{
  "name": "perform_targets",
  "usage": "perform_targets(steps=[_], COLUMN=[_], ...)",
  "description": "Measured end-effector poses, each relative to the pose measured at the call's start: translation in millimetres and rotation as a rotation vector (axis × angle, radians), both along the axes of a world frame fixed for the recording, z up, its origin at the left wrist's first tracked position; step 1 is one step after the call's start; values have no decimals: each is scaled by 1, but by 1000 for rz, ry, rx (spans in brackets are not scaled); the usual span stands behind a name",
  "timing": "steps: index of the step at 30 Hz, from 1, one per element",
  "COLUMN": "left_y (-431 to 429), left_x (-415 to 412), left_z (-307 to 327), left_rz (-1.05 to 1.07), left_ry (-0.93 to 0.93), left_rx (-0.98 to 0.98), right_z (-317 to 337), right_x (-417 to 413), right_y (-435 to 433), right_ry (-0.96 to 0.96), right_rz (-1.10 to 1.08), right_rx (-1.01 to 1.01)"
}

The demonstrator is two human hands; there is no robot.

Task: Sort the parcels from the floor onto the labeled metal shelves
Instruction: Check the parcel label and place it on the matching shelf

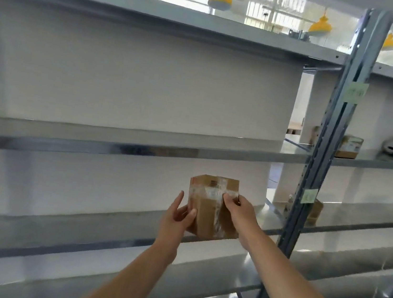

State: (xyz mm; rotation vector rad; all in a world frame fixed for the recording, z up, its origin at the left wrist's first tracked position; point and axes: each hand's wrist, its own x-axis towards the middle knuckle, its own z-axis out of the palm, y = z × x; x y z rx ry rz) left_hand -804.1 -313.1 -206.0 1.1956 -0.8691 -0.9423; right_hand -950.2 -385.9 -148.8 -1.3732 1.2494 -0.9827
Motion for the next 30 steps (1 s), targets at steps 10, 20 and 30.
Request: perform_targets(steps=[10,20,30], left_y=[7,28,38], left_x=[78,110,126], left_z=[19,35,13], left_rz=[-21,102,346], left_ry=[-140,-100,-279], left_rx=[-34,-93,-62], right_z=[18,16,11], right_x=[72,134,183], right_y=[18,28,42], right_ry=[-141,-90,314], right_rz=[98,29,153], right_rx=[30,-54,37])
